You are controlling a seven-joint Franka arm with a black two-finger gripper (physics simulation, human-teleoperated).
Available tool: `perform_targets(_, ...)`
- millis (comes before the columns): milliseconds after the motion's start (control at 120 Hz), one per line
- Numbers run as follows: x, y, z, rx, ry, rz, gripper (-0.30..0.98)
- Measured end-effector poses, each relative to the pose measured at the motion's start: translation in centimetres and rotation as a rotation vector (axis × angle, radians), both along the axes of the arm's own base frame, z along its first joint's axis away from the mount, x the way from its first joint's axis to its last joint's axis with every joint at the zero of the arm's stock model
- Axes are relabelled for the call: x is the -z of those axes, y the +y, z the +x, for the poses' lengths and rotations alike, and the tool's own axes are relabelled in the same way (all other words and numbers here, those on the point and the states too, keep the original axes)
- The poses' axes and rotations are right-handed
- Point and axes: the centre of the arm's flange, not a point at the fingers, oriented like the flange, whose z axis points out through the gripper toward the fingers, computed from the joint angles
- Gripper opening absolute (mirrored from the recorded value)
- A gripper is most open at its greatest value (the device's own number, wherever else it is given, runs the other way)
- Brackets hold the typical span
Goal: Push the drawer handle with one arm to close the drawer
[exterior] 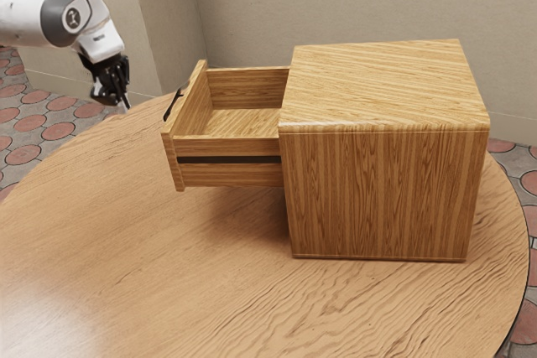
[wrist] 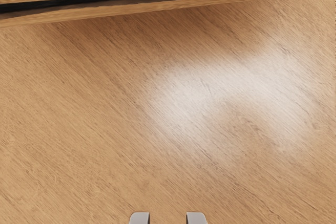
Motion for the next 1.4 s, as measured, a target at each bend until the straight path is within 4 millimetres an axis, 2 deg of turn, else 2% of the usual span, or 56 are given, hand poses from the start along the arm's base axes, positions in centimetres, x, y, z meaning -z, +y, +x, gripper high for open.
perform_targets(225,0.6,0.1,0.8,0.032,-0.015,-0.014,-0.08)
perform_targets(408,0.3,-1.1,2.5,0.072,-0.040,-0.021,-0.09)
perform_targets(575,1.0,-2.0,3.3,0.092,-0.036,-0.027,-0.10)
perform_targets(1400,2.0,-6.6,4.6,0.107,-0.041,-0.084,-0.10)
